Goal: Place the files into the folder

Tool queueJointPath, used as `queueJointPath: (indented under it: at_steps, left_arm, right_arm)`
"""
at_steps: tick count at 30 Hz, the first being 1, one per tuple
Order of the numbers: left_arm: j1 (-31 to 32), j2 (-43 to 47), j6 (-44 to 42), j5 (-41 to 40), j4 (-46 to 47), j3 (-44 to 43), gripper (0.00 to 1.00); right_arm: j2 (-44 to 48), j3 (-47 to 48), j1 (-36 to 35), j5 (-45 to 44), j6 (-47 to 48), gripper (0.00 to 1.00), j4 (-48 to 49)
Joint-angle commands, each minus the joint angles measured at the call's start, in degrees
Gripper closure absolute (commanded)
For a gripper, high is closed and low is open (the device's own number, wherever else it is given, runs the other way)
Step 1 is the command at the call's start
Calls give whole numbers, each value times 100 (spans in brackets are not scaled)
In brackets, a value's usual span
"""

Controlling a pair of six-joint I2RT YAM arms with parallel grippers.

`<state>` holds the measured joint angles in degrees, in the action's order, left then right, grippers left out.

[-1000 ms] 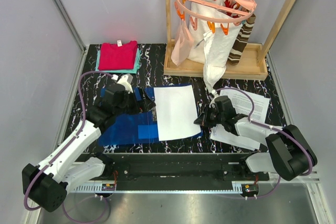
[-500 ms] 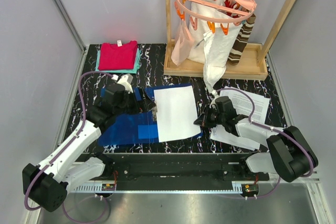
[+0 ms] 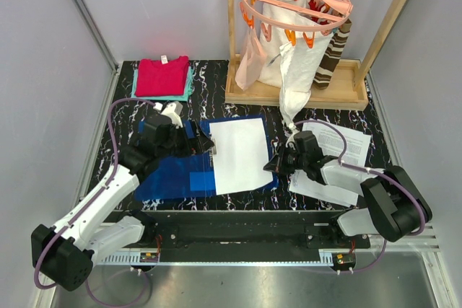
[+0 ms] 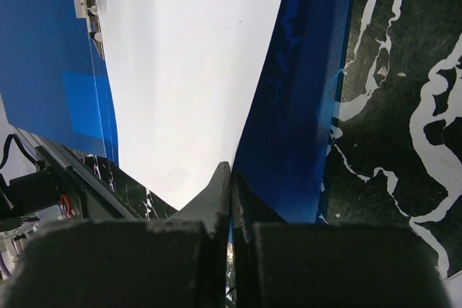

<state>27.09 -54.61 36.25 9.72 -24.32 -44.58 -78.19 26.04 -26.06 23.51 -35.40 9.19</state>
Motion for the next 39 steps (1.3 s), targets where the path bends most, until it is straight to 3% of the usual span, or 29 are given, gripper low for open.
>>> queueJointPath:
  at_steps: [1, 23, 26, 27, 30, 31, 33, 37, 39]
  left_arm:
    - [-37, -6, -83, 136, 261, -42, 6]
    - [-108, -111, -92, 320, 393, 63, 6]
    - [-99, -103, -109, 338, 393, 54, 6]
    - [-108, -103, -127, 329, 375, 28, 6]
    - [-90, -103, -215, 216, 287, -121, 5]
    - [-81, -103, -232, 189, 313, -165, 5]
    - [67, -190, -215, 14, 340, -384, 5]
    - [1006, -786, -241, -584, 576, -955, 5]
    - [1629, -1480, -241, -638, 726, -1420, 6]
  right_arm:
    - [-47, 252, 31, -21, 130, 100, 171]
    - [-328, 454, 31, 49, 156, 100, 224]
    - [-250, 498, 31, 57, 138, 82, 101]
    - [-197, 629, 31, 49, 121, 64, -265]
    - [347, 1024, 31, -328, -19, 33, -1597]
    - [514, 1121, 31, -816, -150, 15, -2005]
    - [945, 1585, 31, -1486, -187, 1, -3310]
    - [1394, 2176, 197, -3286, -397, 0, -4705]
    - [1465, 2273, 495, -3580, -433, 0, -5048]
